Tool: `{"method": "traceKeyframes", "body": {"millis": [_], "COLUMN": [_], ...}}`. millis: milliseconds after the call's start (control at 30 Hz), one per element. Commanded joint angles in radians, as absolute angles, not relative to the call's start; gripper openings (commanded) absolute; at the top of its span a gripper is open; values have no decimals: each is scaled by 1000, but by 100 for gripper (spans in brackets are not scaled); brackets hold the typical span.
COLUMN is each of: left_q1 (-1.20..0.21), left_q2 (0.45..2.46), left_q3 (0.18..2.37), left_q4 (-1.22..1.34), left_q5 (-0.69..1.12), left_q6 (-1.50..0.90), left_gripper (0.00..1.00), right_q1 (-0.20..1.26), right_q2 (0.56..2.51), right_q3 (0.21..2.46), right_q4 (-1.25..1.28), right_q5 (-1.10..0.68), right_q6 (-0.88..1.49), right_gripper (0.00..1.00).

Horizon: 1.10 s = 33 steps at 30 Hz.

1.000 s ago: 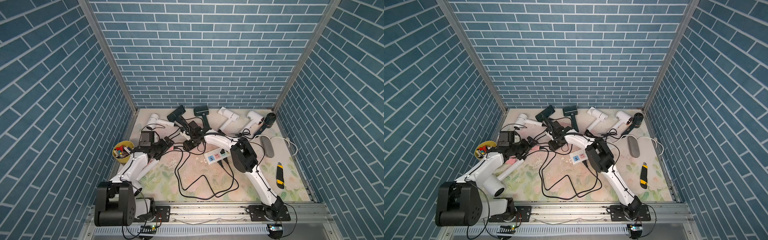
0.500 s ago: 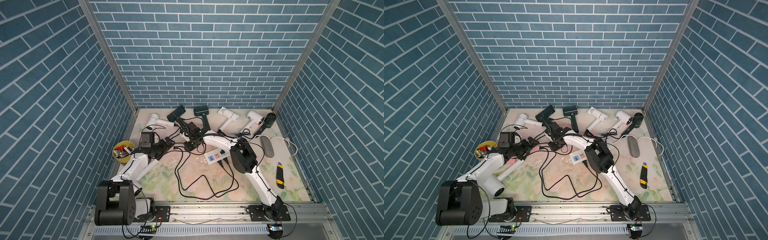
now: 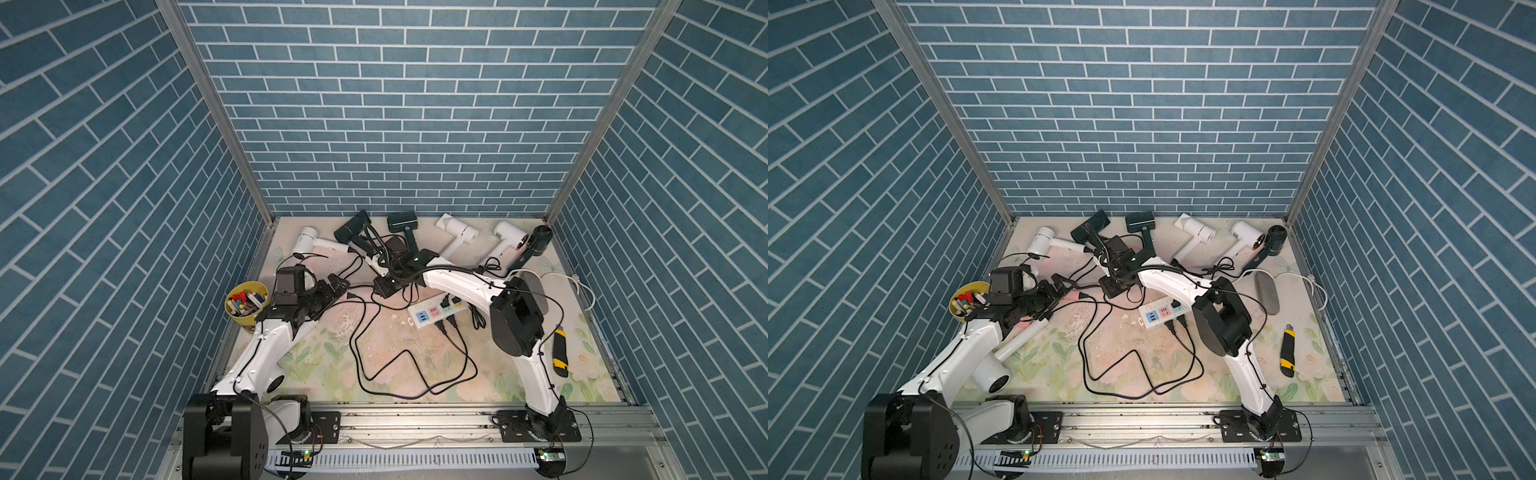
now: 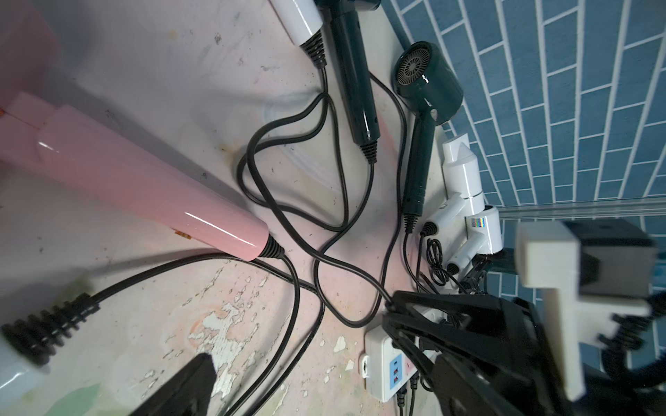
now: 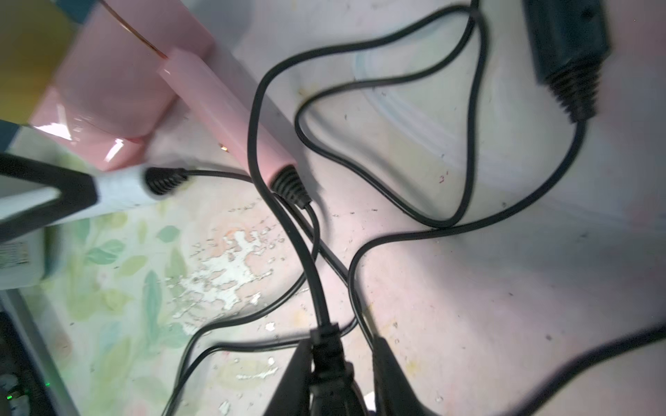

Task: Charge the blow dryers
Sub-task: Pick up the plug from the center of the board.

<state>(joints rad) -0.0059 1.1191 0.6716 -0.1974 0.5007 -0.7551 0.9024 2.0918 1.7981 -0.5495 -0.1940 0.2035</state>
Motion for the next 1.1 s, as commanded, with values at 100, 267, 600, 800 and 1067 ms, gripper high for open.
{"method": "traceKeyframes", "body": {"millis": [100, 267, 600, 800, 1067], "left_q1": [-2, -5, -310, -531, -713], "left_q2": [1018, 968, 945, 987, 1152], "left_q3": [666, 693, 857, 861, 863], "left_q4": [-243, -301, -509, -480, -328], "left_q5": [516, 525, 428, 324, 300], "left_q6": [-738, -716, -552, -472, -351], "left_gripper": [99, 99, 98, 93, 90], "right_q1": [920, 923, 937, 933, 917], "right_q2": [1859, 1678, 1359, 1193, 1088], "right_q3": [1599, 1406, 969, 850, 805], "right_q4": [-443, -408, -394, -446, -478], "right_q5": [-201, -230, -216, -188, -208], "right_q6": [240, 267, 287, 272, 256], "right_gripper": [11, 12, 11, 12, 12]}}
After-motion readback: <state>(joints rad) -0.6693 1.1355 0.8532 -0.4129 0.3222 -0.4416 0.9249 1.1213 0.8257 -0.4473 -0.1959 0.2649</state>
